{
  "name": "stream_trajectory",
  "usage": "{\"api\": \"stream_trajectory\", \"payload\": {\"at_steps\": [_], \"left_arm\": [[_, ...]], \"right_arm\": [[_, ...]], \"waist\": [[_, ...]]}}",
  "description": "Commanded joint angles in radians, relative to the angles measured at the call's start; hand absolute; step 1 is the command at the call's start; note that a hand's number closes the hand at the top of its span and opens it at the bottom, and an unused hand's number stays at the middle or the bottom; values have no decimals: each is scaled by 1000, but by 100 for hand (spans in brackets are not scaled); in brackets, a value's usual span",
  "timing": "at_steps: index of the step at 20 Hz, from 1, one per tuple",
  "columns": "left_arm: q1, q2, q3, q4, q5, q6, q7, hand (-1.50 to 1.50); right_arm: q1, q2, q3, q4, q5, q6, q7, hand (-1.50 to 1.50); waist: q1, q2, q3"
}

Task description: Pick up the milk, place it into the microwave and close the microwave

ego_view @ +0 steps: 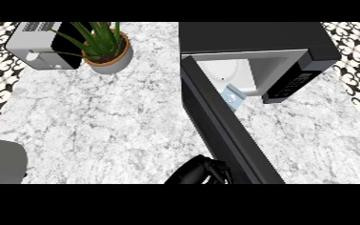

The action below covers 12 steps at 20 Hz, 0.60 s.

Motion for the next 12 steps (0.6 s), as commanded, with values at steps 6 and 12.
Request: {"api": "stream_trajectory", "payload": {"at_steps": [6,12], "left_arm": [[-176,-9,-224,14,173,256,90,150],[-292,-8,-222,41,242,389,105,150]], "right_arm": [[-36,-63,36,-189,-97,98,73,-150],[-43,-104,43,-300,-123,91,131,-150]], "waist": [[-41,9,-2],[-85,13,-4]]}}
